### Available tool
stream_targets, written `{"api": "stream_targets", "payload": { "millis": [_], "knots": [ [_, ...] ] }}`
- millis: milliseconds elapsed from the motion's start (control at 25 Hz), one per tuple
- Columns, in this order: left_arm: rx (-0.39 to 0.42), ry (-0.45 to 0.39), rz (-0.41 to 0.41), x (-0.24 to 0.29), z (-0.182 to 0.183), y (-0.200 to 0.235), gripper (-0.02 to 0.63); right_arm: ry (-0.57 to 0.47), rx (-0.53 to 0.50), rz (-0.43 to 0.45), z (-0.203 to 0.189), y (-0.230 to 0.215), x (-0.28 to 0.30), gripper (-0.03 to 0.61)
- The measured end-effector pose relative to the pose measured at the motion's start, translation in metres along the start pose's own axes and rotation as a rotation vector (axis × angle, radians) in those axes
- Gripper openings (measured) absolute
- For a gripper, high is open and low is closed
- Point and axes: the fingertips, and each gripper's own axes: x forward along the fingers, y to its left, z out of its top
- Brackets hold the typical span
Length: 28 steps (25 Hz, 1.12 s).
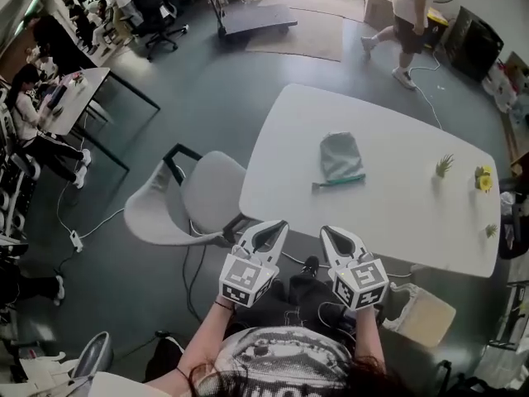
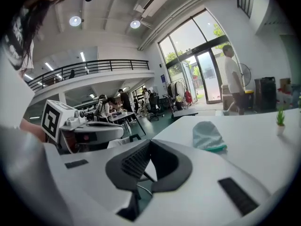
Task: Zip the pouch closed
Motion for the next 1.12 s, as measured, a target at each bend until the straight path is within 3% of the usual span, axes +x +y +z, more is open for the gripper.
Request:
{"api": "stream_targets", "payload": {
  "millis": [360,640,1120],
  "knots": [
    [0.058,-0.023,-0.096,-0.041,0.004,-0.036,0.012,-0.062,-0.046,-0.029,0.004,0.048,-0.034,-0.006],
    [0.063,0.000,-0.100,-0.058,-0.004,-0.044,0.012,-0.101,-0.093,-0.045,0.009,0.067,-0.043,-0.008],
    [0.069,-0.032,-0.131,-0.061,0.006,-0.048,0.012,-0.104,-0.126,-0.061,0.013,0.069,-0.043,-0.008]
  ]
}}
